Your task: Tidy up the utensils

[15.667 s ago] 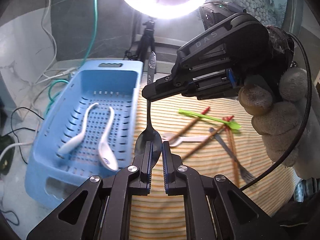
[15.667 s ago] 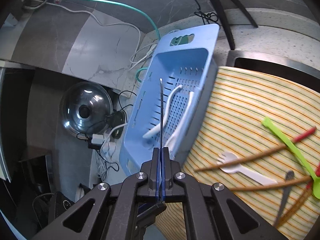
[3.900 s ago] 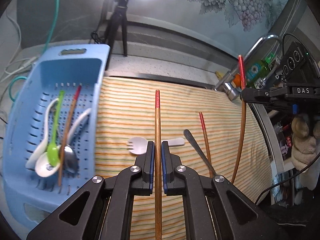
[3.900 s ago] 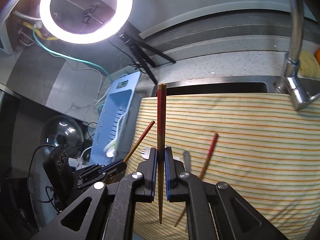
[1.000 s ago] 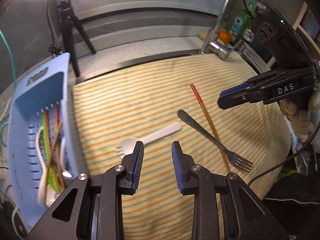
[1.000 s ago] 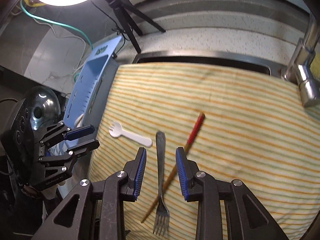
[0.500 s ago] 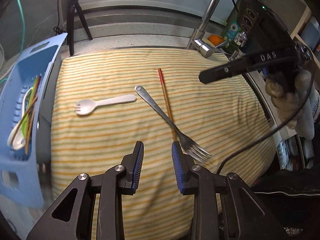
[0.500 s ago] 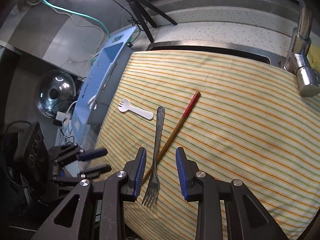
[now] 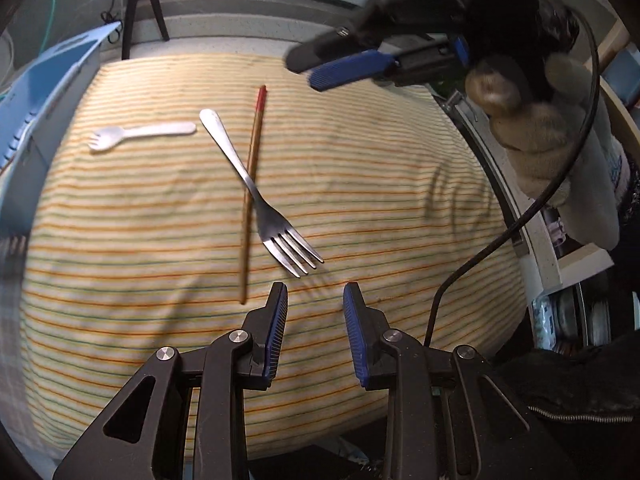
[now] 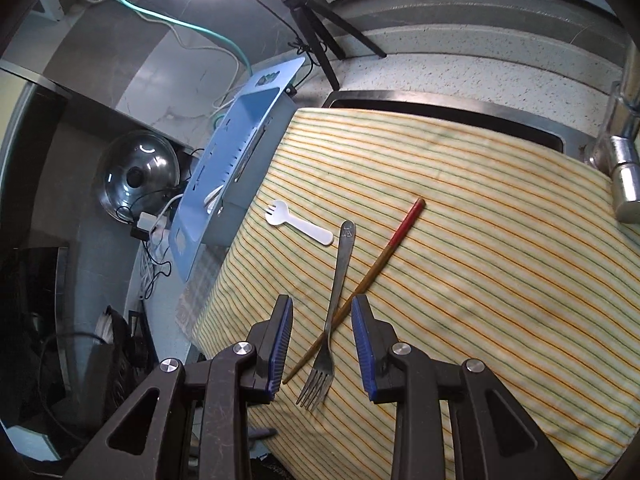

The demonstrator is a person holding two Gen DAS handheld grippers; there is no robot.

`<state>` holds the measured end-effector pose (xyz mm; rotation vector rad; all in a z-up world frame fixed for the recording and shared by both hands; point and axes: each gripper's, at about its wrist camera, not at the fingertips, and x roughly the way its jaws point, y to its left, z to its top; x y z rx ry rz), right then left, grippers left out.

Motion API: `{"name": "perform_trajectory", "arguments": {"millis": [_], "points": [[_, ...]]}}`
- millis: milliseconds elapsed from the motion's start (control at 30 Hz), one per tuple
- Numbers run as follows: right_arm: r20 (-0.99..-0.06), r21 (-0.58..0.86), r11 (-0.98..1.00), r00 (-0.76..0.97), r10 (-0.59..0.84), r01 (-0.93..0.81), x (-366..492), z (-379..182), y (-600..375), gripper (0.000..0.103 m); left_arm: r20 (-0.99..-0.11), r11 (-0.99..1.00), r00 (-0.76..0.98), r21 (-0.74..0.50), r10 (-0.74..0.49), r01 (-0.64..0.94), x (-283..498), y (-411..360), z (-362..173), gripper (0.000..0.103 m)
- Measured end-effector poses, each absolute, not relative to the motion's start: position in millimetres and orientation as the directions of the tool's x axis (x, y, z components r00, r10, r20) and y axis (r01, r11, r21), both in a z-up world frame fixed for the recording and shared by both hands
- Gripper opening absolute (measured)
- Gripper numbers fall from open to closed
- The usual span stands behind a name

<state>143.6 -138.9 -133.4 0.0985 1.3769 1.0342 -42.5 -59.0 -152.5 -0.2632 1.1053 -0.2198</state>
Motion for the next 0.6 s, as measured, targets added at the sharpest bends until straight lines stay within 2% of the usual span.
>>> {"name": "perform_trajectory", "arguments": {"millis": [100,433,600], "points": [[-0.734,0.64,0.564,-0.198,0.649,-0.522,145,-145,-124,0.028,-0.843,0.933,0.42,-0.359,-0.336,0.026,-38,-66,-161,0.027],[-0.763,0.625,0.589,-0.244,0.598,-0.511,152,-183,-88,0.028,-0.851,0.93,0.414,-0.368,-0.324,-0.029,-30,-70,-171,0.027],[-0.773,0.624,0.621,-0.254,0.582,-0.475,157,-197,-88,0.028,-0.853,0.933,0.417,-0.359,-0.315,-0.031,-28,-67,-171,0.02]]}}
